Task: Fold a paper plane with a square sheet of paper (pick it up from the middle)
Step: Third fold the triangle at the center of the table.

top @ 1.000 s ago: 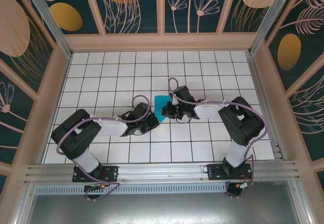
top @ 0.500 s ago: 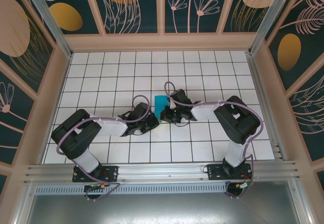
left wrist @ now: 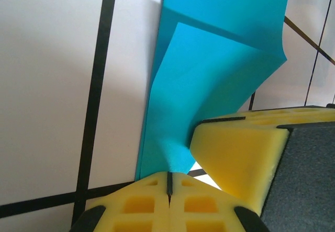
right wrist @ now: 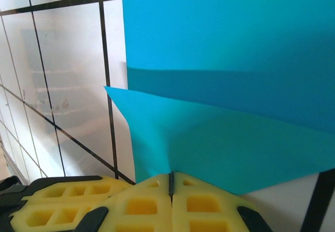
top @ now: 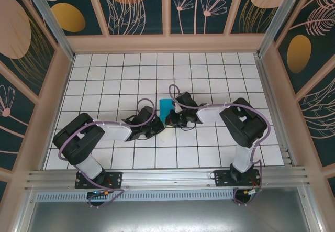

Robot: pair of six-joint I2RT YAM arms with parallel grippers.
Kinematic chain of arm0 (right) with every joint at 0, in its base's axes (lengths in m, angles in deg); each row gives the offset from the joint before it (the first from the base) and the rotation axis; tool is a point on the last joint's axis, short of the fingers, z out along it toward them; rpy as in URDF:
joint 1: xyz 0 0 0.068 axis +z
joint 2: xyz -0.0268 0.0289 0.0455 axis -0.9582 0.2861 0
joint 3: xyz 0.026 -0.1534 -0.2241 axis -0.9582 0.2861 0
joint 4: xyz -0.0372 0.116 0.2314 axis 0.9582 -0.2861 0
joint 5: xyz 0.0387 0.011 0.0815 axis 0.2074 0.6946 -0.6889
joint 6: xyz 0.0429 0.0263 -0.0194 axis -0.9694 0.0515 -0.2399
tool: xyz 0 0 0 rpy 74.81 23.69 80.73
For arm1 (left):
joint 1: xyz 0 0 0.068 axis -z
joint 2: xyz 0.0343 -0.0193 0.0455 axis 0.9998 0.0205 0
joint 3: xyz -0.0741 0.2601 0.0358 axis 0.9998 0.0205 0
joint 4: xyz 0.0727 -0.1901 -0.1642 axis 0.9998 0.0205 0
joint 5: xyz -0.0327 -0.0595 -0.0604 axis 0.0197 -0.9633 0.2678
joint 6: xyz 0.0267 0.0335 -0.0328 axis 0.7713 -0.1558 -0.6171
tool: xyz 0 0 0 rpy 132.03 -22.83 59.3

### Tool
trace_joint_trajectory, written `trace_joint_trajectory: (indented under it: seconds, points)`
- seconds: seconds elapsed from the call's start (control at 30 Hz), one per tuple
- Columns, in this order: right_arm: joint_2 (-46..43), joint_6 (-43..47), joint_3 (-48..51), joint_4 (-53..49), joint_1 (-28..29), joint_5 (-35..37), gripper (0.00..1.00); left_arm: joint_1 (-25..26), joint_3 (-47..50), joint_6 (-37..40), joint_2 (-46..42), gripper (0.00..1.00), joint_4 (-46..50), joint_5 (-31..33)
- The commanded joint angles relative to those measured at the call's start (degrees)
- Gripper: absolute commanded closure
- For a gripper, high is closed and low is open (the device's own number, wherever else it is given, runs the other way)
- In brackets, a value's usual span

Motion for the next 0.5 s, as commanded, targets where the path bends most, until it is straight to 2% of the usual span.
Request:
trace_joint_trajectory:
  seconds: [0.0,0.17,0.27,0.47]
  points:
    - [2.5,4.3,-0.3,-4.0,-4.5,3.4,1.00,0.3,2.7,0.3,1.5,1.00,10.0,-0.1]
    - [2.7,7.7,-0.7,-4.0,-11.2,4.6,1.00,0.3,4.5,-0.4,0.8,1.00,10.1,-0.7]
    - [3.1,7.8,-3.8,-7.8,-14.1,5.3,1.00,0.4,4.5,-0.1,0.2,1.00,10.1,-0.7]
    - [-3.9,6.7,-3.8,-8.0,-13.0,4.2,1.00,0.4,2.2,1.9,-0.9,1.00,9.7,-0.3]
